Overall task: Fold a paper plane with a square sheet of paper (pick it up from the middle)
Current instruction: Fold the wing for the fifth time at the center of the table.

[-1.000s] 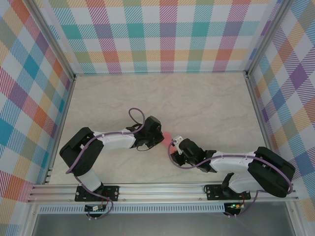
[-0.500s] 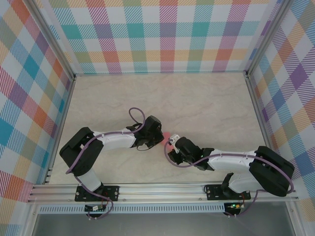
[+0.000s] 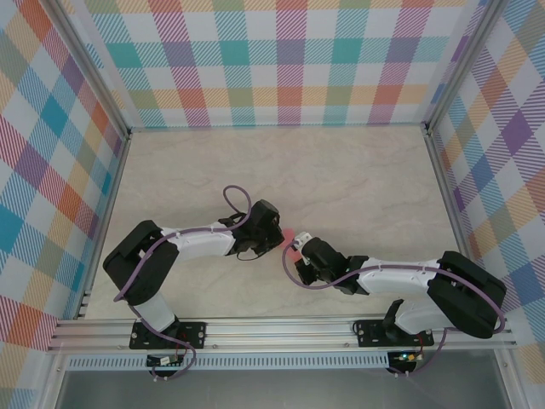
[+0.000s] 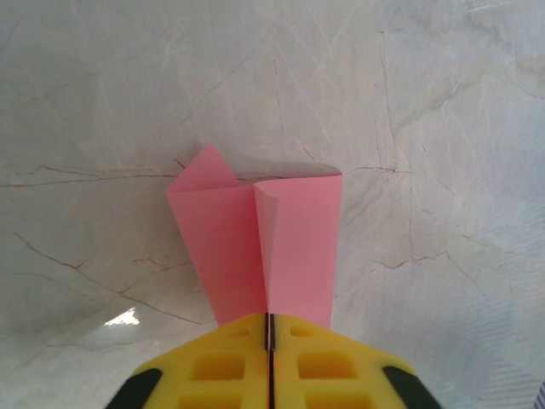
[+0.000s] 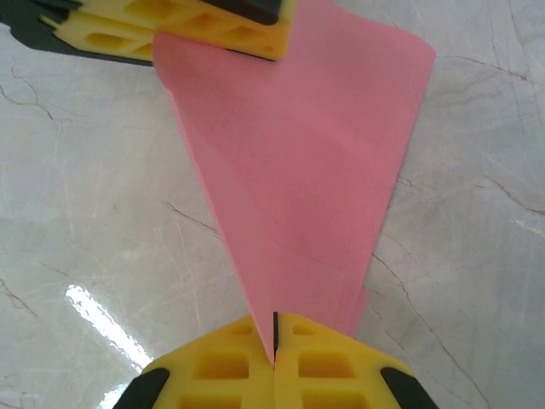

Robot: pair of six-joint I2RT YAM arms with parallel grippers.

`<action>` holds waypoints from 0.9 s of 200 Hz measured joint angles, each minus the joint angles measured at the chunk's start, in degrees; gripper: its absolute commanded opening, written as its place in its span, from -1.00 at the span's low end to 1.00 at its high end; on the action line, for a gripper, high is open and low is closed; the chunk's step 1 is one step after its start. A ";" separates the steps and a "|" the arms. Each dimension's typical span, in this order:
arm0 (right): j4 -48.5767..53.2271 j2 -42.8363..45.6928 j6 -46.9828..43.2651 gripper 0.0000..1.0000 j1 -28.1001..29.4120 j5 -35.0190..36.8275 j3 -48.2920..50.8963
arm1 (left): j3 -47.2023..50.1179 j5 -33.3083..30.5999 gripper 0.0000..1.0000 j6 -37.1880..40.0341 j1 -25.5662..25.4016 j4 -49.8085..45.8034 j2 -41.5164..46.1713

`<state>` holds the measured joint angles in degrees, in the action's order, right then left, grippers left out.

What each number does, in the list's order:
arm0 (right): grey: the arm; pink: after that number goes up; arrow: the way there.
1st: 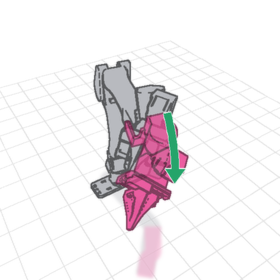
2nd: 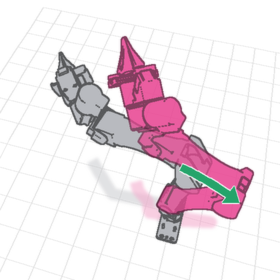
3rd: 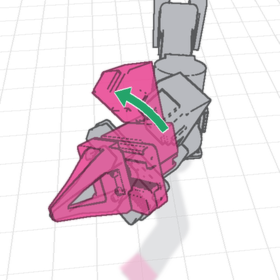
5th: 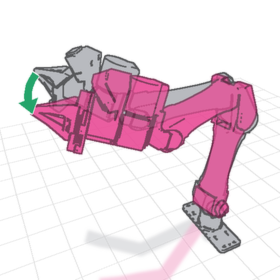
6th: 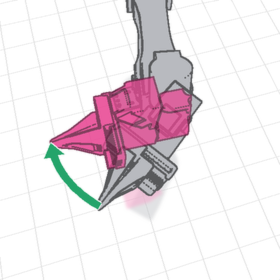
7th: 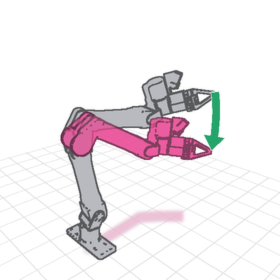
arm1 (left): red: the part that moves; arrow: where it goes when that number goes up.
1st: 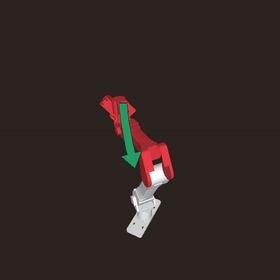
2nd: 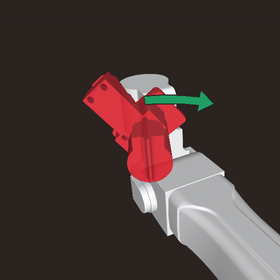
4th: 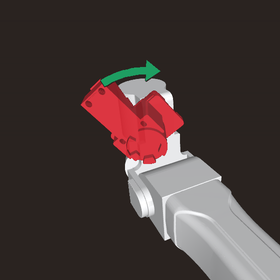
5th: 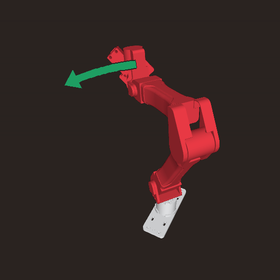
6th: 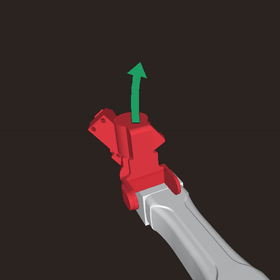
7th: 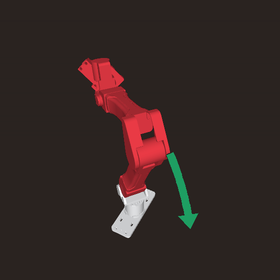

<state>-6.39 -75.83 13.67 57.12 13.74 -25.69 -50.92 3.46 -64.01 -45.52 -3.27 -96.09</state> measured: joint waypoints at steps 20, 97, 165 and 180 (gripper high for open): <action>-2.27 -0.20 1.51 -1.00 0.00 -1.22 0.42 | 0.11 -1.11 -0.36 0.83 0.35 -1.73 1.75; -12.02 -10.01 7.50 -1.00 0.00 -6.34 -0.50 | 5.14 -10.51 0.08 3.45 2.49 -10.16 21.31; -14.71 -12.50 14.75 -1.00 -0.02 -8.98 -1.42 | 11.89 -10.27 -0.06 3.41 2.49 -10.05 26.97; -14.95 -12.87 17.09 -1.00 -0.39 -10.38 -1.70 | 13.22 -8.55 -0.13 3.45 2.49 -7.85 27.02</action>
<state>-21.34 -88.71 30.76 56.73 3.36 -27.40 -37.69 -5.08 -60.55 -43.03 -11.11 -69.08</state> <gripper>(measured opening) 0.043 0.460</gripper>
